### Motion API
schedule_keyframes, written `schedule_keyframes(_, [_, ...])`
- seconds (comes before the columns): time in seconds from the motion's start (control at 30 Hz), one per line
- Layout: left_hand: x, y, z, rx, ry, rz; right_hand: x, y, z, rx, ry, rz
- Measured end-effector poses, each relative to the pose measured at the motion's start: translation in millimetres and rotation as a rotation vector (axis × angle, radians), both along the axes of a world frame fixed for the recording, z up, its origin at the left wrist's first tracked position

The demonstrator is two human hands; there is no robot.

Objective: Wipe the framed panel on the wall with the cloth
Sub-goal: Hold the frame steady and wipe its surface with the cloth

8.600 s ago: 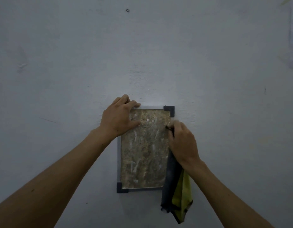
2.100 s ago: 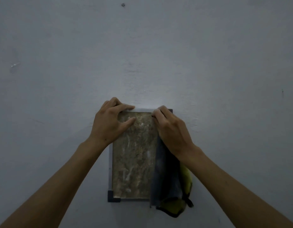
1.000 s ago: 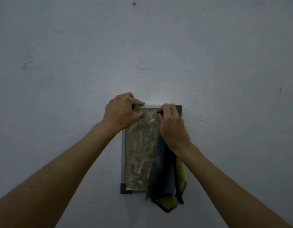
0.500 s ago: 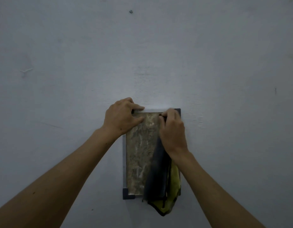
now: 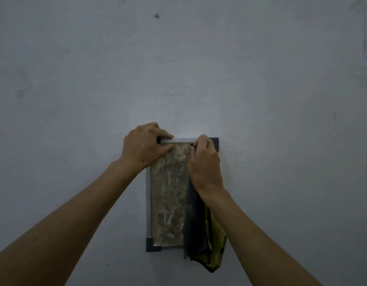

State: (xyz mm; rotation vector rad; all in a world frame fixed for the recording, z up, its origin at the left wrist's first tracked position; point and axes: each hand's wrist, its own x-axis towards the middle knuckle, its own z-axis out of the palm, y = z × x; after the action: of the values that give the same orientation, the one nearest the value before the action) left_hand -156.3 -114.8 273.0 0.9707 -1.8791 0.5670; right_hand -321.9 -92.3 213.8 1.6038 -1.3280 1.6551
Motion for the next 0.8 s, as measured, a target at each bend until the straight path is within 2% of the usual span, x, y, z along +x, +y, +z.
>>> schedule_keyframes(0.07, [-0.7,1.2,0.2,0.003,-0.003,-0.001,10.9,-1.6,-1.3,-0.003,0.002,-0.006])
schedule_keyframes(0.17, [-0.4,3.0,0.5,0.009,-0.008,0.002,4.9,-0.8,-1.0,-0.015,0.105,0.047])
schedule_keyframes(0.33, [0.0,1.4,-2.7,-0.004,0.021,-0.012,-4.9,0.0,-1.6,-0.039,-0.135,0.026])
schedule_keyframes(0.5, [0.8,3.0,-3.7,-0.006,0.012,-0.025,6.6,-0.7,-8.5,-0.014,0.101,0.063])
schedule_keyframes(0.67, [2.9,2.5,-4.8,-0.009,0.012,-0.042,3.3,-2.9,-2.9,-0.031,-0.136,0.008])
schedule_keyframes(0.73, [2.6,2.7,-5.0,-0.006,0.005,-0.040,15.5,-2.3,-3.8,-0.038,-0.055,0.012])
schedule_keyframes(0.8, [3.5,3.5,-5.1,0.003,-0.006,-0.044,20.0,-2.3,-5.5,-0.033,0.126,0.033])
